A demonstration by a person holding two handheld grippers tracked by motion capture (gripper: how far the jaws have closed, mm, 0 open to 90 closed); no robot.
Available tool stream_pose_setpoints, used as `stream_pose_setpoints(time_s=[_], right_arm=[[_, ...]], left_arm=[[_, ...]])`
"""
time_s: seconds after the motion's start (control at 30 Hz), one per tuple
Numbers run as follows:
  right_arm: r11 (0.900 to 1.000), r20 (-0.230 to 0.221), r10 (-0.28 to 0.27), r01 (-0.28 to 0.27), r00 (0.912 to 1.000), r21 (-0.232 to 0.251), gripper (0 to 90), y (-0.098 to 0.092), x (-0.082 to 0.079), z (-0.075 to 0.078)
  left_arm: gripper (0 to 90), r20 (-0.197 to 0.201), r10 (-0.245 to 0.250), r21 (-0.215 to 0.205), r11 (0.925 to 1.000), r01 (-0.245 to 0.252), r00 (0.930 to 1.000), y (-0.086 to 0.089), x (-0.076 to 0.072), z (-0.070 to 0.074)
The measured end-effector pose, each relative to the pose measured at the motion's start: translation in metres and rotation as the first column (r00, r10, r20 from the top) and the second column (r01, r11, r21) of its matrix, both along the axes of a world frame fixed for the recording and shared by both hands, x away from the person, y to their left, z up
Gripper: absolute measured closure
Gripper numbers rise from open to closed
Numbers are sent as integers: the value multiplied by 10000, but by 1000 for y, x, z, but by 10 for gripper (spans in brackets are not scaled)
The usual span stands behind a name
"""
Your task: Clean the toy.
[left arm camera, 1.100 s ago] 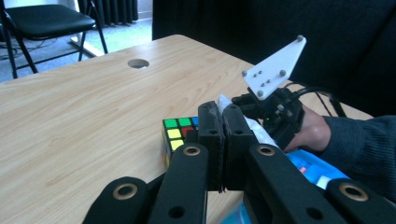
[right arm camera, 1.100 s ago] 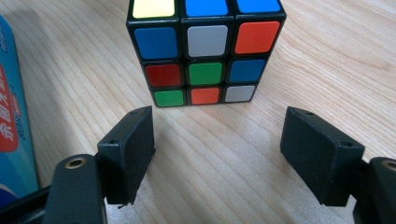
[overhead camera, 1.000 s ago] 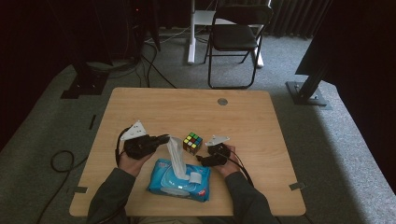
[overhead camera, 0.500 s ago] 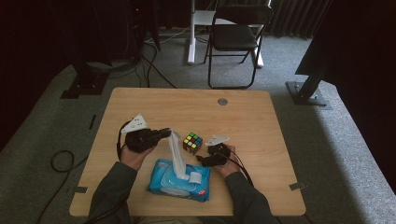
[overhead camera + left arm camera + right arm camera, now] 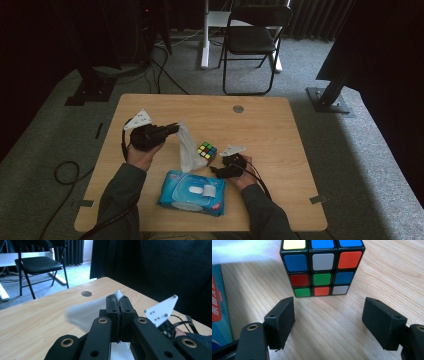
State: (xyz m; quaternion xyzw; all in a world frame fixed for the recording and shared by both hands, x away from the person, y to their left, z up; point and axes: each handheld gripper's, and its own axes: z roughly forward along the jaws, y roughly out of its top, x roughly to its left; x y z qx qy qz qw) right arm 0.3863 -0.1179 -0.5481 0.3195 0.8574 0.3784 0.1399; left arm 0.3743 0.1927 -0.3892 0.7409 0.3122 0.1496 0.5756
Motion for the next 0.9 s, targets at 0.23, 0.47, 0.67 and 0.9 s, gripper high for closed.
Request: stream_pose_setpoints(time_s=[0.23, 0.47, 0.67, 0.9], right_arm=[[10000, -4, -17, 17, 10000, 14, 258, 0, 0, 0], [10000, -13, -7, 7, 10000, 28, 259, 0, 0, 0], [10000, 8, -8, 8, 10000, 11, 259, 0, 0, 0], [10000, 10, -28, 28, 10000, 8, 260, 0, 0, 0]], left_arm=[[890, -154, 212, 99, 9997, -210, 9997, -2, 8, -4], [890, -404, 43, 43, 10000, -41, 9992, -15, 17, -11], [890, -366, -143, 26, 9999, 144, 9992, -28, 23, -7], [890, -215, -144, 70, 9999, 145, 9997, -44, 29, 0]])
